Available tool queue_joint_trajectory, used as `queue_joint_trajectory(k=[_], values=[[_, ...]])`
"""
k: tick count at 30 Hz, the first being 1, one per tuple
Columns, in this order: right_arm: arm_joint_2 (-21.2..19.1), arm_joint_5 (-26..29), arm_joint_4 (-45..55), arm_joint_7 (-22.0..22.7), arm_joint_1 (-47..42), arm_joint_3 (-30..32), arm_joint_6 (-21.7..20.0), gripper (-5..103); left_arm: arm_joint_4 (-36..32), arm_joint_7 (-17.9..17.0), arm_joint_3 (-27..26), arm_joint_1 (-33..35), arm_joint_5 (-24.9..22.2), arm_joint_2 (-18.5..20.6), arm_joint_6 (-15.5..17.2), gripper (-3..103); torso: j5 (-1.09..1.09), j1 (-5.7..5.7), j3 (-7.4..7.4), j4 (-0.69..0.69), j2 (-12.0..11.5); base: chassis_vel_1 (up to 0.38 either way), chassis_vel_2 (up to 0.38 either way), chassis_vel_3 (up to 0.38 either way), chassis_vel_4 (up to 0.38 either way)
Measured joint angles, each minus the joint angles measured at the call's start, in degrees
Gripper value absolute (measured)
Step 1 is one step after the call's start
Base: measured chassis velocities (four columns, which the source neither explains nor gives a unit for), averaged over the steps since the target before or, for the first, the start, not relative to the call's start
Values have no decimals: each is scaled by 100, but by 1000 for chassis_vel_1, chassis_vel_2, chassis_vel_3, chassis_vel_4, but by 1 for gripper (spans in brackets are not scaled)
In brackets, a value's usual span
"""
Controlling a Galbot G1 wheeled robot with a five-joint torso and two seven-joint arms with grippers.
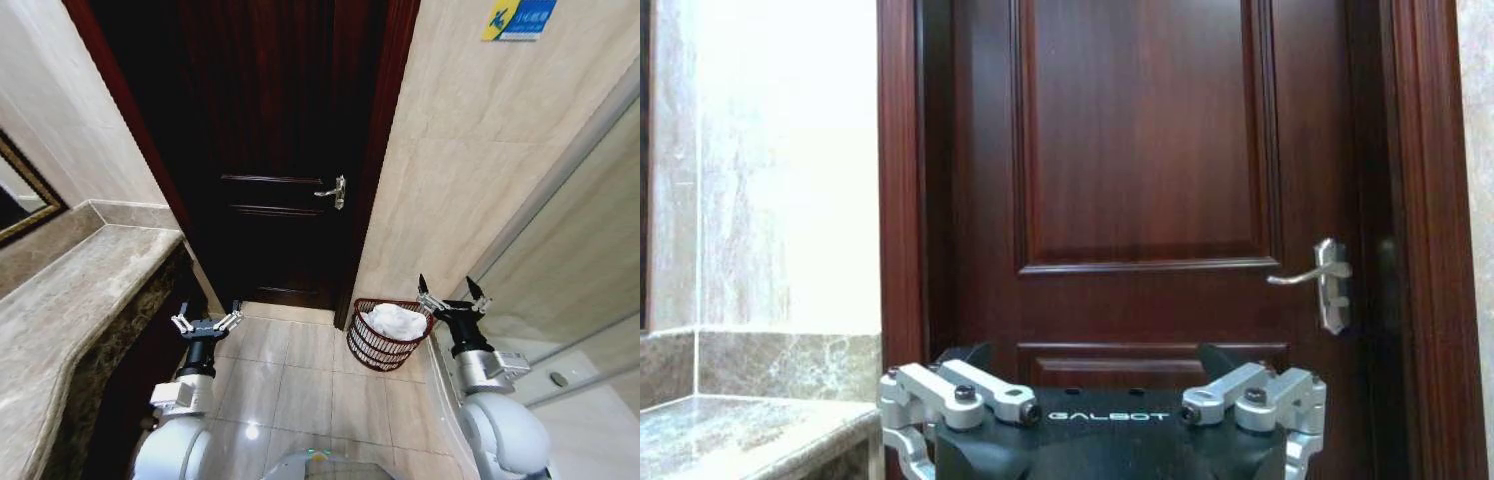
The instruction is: Discard the used towel into the hamper.
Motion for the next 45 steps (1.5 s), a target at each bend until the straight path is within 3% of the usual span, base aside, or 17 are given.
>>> queue_joint_trajectory(k=[40,45], values=[[-15,-195,-1,-3,-112,-50,193,100,-49,139,30,34,0,-46,-1,100,0,580,689,1,1274,0,0,0,0],[-30,-183,-6,-3,-169,-25,228,100,64,-9,102,30,25,-59,-210,100,0,661,783,0,1449,0,0,0,0]])
